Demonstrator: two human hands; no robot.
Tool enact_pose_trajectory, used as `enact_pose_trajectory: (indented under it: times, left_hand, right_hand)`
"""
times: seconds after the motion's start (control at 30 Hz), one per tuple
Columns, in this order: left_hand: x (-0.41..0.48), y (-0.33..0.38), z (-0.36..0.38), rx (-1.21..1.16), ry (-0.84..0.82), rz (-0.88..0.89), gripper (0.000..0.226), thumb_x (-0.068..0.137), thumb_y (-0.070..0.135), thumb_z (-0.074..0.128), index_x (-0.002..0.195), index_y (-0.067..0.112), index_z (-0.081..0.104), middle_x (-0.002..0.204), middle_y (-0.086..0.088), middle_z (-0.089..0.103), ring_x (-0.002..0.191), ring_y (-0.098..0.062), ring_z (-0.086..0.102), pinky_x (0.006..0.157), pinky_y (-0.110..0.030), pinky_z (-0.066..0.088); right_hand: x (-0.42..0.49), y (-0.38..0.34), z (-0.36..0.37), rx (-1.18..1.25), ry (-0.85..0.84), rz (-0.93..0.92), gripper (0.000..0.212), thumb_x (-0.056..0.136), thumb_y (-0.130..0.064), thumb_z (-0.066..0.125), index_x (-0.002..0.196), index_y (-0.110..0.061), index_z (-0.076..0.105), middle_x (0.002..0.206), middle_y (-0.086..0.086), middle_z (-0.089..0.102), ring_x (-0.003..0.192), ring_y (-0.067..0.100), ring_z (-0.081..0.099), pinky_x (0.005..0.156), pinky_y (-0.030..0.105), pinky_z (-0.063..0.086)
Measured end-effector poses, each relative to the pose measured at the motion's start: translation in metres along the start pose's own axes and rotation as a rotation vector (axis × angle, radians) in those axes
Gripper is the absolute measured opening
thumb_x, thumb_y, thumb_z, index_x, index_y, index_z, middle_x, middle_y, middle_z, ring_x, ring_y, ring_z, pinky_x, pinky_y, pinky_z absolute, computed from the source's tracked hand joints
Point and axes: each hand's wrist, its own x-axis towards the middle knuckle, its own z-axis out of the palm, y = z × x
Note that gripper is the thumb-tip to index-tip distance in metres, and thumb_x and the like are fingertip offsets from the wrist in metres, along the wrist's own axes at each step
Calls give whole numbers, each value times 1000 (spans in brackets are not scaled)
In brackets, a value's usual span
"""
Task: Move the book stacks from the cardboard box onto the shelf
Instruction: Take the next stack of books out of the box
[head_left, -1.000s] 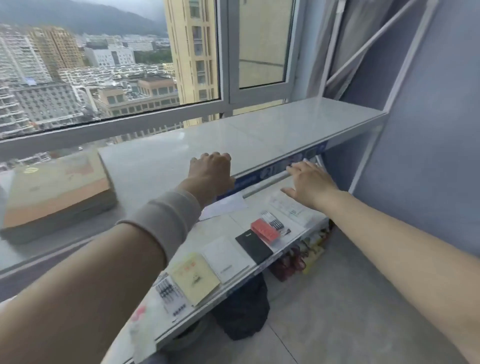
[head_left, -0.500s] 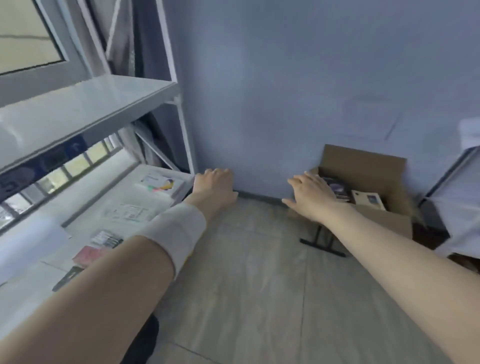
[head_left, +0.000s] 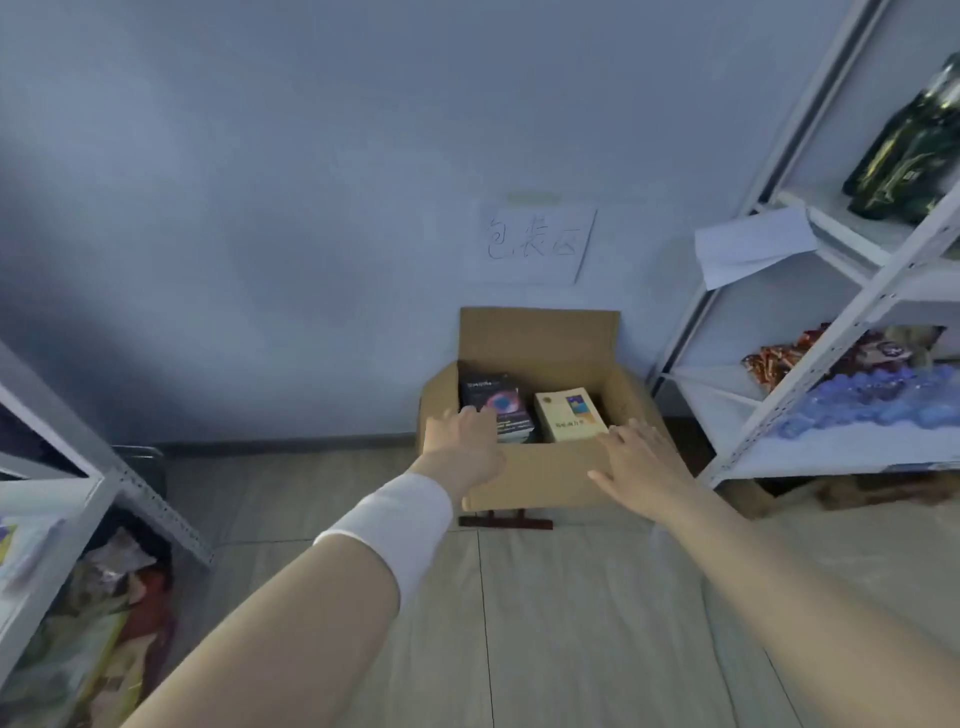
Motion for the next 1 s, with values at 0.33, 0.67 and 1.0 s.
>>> enact_pose_trajectory:
  times: [0.33,0.67,1.0]
  left_hand:
    - [202,94,37,48,-144,116,52,89,32,53,136,14,42,134,-9,52,125,-30,48,99,-41,38]
    - [385,179,118,-242,-389,-163,54,89,29,56,139,17,38,129,-8,55,119,-27,53,96,-40,46]
    - [478,166,203,-596,-554,-544,66,88,33,57,146,18,29,141,-8,47,127,-25,49,101,-37,44]
  right_hand:
    - [142,136,46,78,-103,100,56,95,-43,38,142,-12,34,148,9,37,143,29,24,115,40,21]
    - [314,253,117,249,-311,15,56,94,-46,40,142,-18,35,145,3,40,132,21,42,104,33,40]
    - [442,272,170,450,-559,10,61,94,-40,46,146,-15,26,147,5,39,133,21,40,106,32,37]
